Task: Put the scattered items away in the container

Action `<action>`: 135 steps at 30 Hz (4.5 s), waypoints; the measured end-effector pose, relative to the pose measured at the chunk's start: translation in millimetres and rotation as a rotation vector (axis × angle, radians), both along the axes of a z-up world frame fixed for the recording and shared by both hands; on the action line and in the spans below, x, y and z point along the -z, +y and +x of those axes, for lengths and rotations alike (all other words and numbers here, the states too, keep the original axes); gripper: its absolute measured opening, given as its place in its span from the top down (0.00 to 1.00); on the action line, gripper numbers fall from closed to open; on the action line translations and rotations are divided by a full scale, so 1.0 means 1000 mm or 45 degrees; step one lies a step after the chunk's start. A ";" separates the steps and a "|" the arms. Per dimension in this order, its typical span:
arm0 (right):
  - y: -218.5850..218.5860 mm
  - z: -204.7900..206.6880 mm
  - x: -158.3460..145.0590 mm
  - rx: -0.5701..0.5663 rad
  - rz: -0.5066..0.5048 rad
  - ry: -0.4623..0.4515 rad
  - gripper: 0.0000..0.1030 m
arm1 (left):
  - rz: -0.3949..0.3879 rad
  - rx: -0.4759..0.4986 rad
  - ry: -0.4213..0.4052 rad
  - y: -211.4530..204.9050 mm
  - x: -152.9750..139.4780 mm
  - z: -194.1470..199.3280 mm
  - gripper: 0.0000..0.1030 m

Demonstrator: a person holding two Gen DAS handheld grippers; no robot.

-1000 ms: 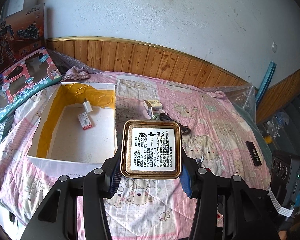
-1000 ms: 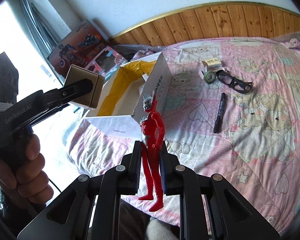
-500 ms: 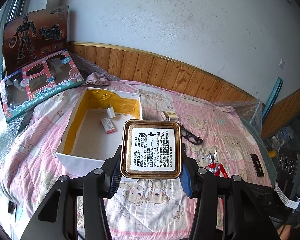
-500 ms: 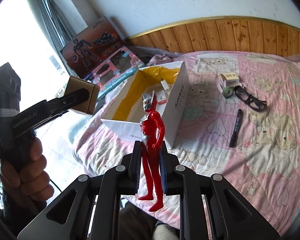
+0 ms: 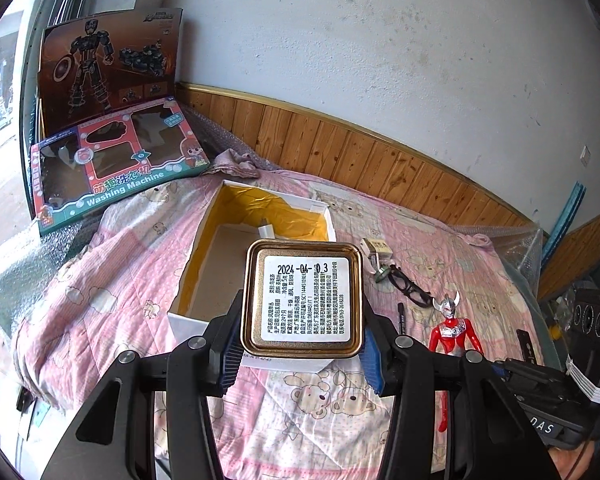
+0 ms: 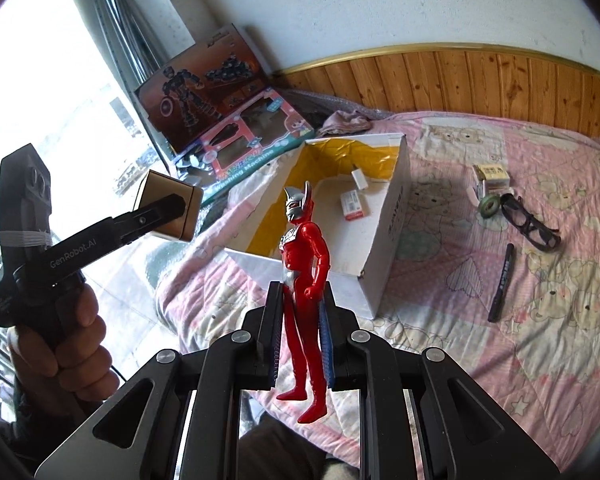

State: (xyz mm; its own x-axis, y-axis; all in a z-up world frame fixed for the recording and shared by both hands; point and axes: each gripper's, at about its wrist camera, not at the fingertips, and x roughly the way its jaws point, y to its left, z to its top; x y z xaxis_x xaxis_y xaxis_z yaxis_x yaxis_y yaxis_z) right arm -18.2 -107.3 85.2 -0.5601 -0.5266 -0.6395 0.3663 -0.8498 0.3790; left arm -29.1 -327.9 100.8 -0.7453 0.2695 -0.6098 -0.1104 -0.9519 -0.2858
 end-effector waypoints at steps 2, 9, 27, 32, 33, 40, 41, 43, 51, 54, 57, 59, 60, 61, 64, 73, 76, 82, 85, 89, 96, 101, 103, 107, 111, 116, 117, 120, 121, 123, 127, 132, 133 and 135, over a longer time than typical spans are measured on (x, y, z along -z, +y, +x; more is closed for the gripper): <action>-0.005 -0.004 -0.002 -0.002 0.005 0.000 0.83 | 0.000 -0.006 -0.006 -0.005 0.002 -0.004 0.51; -0.018 -0.023 -0.007 -0.012 -0.008 -0.007 0.83 | -0.002 -0.020 -0.012 -0.019 0.005 -0.015 0.51; -0.034 -0.076 -0.001 -0.025 0.004 -0.051 0.83 | -0.022 -0.018 -0.050 -0.023 0.016 -0.059 0.51; -0.034 -0.087 -0.002 -0.020 0.003 -0.051 0.83 | -0.048 -0.013 -0.070 -0.016 0.020 -0.074 0.51; -0.035 -0.089 -0.002 -0.019 0.006 -0.051 0.83 | -0.055 -0.011 -0.073 -0.014 0.021 -0.077 0.51; -0.038 -0.104 0.000 -0.012 0.018 -0.054 0.83 | -0.118 0.001 -0.101 -0.004 0.030 -0.095 0.51; -0.039 -0.106 0.000 -0.013 0.021 -0.055 0.83 | -0.126 0.002 -0.106 -0.002 0.031 -0.097 0.51; -0.041 -0.109 0.001 -0.014 0.029 -0.056 0.83 | -0.139 0.006 -0.116 -0.001 0.034 -0.101 0.51; -0.050 -0.126 0.005 -0.024 0.062 -0.062 0.83 | -0.153 0.003 -0.151 -0.002 0.043 -0.116 0.51; -0.054 -0.131 0.010 -0.030 0.083 -0.071 0.83 | -0.142 0.006 -0.173 -0.004 0.046 -0.121 0.51; -0.057 -0.136 0.017 -0.035 0.101 -0.088 0.83 | -0.149 0.013 -0.189 -0.002 0.051 -0.125 0.51; -0.058 -0.140 0.022 -0.036 0.109 -0.101 0.83 | -0.155 0.020 -0.201 0.000 0.055 -0.128 0.51; -0.059 -0.141 0.024 -0.038 0.113 -0.105 0.83 | -0.157 0.023 -0.206 0.001 0.056 -0.129 0.51; -0.059 -0.143 0.026 -0.038 0.120 -0.108 0.83 | -0.159 0.026 -0.211 0.002 0.058 -0.131 0.51; -0.060 -0.147 0.031 -0.041 0.134 -0.118 0.83 | -0.164 0.030 -0.226 0.003 0.063 -0.135 0.51; -0.064 -0.158 0.046 -0.061 0.170 -0.148 0.83 | -0.189 0.029 -0.274 0.005 0.079 -0.149 0.51; -0.066 -0.162 0.053 -0.069 0.180 -0.162 0.83 | -0.202 0.033 -0.287 0.007 0.084 -0.153 0.51; -0.067 -0.171 0.062 -0.078 0.196 -0.187 0.83 | -0.216 0.039 -0.319 0.009 0.095 -0.164 0.51; -0.068 -0.176 0.065 -0.086 0.203 -0.200 0.83 | -0.227 0.046 -0.326 0.011 0.098 -0.170 0.51; -0.072 -0.179 0.068 -0.104 0.223 -0.205 0.83 | -0.245 0.044 -0.340 0.013 0.102 -0.177 0.51; -0.077 -0.184 0.073 -0.120 0.271 -0.204 0.83 | -0.267 0.041 -0.380 0.014 0.113 -0.183 0.51; -0.078 -0.185 0.074 -0.127 0.277 -0.208 0.83 | -0.274 0.030 -0.401 0.013 0.118 -0.186 0.51; -0.079 -0.186 0.074 -0.129 0.282 -0.205 0.82 | -0.274 0.033 -0.405 0.013 0.118 -0.186 0.51; -0.079 -0.186 0.074 -0.117 0.283 -0.199 0.82 | -0.280 0.037 -0.422 0.014 0.119 -0.187 0.51; -0.078 -0.185 0.072 -0.111 0.282 -0.194 0.81 | -0.279 0.020 -0.429 0.011 0.120 -0.185 0.50; -0.073 -0.183 0.068 -0.096 0.253 -0.193 0.81 | -0.260 -0.006 -0.406 0.003 0.110 -0.180 0.50; -0.073 -0.182 0.067 -0.096 0.251 -0.192 0.82 | -0.259 -0.011 -0.401 0.001 0.108 -0.179 0.50; -0.073 -0.178 0.063 -0.101 0.242 -0.186 0.82 | -0.247 -0.033 -0.394 -0.006 0.104 -0.177 0.50; -0.072 -0.176 0.062 -0.103 0.236 -0.184 0.82 | -0.242 -0.040 -0.392 -0.009 0.102 -0.175 0.50; -0.070 -0.171 0.058 -0.111 0.220 -0.172 0.82 | -0.231 -0.053 -0.386 -0.012 0.099 -0.171 0.50; -0.059 -0.159 0.057 -0.106 0.207 -0.123 0.80 | -0.217 -0.053 -0.370 -0.007 0.093 -0.158 0.50; -0.040 -0.148 0.062 -0.056 0.143 -0.147 0.78 | -0.238 -0.044 -0.296 0.009 0.077 -0.136 0.50; -0.037 -0.145 0.063 -0.047 0.129 -0.150 0.78 | -0.236 -0.046 -0.286 0.011 0.075 -0.132 0.50; -0.030 -0.137 0.063 -0.022 0.096 -0.155 0.77 | -0.217 -0.042 -0.289 0.016 0.074 -0.126 0.50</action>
State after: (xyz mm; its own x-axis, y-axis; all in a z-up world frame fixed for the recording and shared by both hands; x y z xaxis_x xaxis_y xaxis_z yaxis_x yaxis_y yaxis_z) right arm -155.4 -137.0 22.4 -0.4674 -0.4837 -0.7400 0.3366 -0.8714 0.3569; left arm -154.6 -312.2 27.2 -0.5912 0.1266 -0.7965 -0.0302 -0.9904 -0.1350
